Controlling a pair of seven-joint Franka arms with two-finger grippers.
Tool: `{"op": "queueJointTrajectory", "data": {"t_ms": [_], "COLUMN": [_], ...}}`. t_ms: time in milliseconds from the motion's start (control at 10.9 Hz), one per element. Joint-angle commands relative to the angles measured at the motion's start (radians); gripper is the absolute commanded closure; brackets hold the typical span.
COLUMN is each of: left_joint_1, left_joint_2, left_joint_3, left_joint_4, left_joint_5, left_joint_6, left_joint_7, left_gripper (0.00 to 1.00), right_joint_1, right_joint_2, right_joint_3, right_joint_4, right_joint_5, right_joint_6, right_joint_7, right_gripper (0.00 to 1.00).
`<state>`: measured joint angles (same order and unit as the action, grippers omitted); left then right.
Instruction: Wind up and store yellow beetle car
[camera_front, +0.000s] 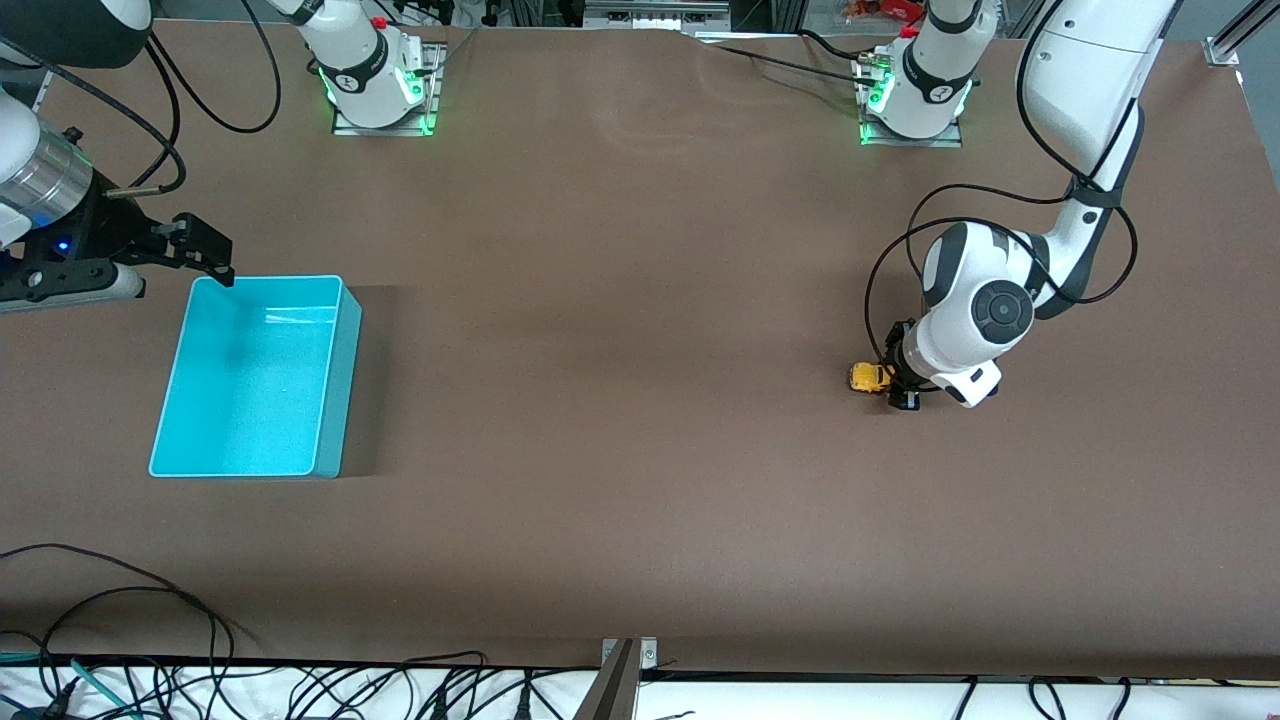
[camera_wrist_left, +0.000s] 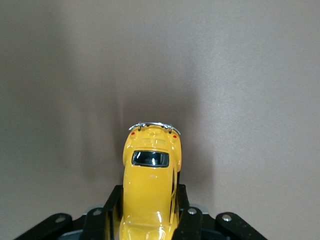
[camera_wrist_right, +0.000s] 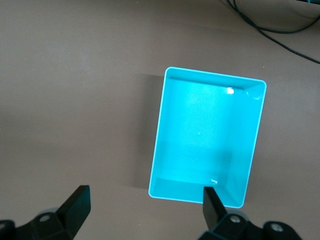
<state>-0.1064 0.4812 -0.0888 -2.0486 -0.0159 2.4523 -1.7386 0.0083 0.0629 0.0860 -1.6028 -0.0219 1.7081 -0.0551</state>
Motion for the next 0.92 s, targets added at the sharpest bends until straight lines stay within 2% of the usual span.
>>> {"op": "queueJointTrajectory", "data": {"t_ms": [0, 367, 826], "left_joint_1": [0.007, 0.062, 0.114], "left_joint_2": [0.043, 0.053, 0.103], "left_joint_3": [0.001, 0.006, 0.007], "left_joint_4": [0.028, 0.039, 0.044], "left_joint_5": [0.004, 0.019, 0.019], "left_joint_6": [-0.001, -0.001, 0.031], "left_joint_7": [-0.012, 0.005, 0.138], "left_gripper": [1.00, 1.00, 1.00], "right_joint_1": [-0.004, -0.004, -0.004], "right_joint_2": [0.009, 0.009, 0.009], "right_joint_3": [0.001, 0.001, 0.001], "right_joint_4": [0.024, 0.024, 0.024], "right_joint_5": [0.011, 0.011, 0.011], "right_joint_6": [-0.012, -0.012, -0.012], "right_joint_7": [-0.003, -0.005, -0.005], "right_gripper": [0.00, 0.00, 0.00]}}
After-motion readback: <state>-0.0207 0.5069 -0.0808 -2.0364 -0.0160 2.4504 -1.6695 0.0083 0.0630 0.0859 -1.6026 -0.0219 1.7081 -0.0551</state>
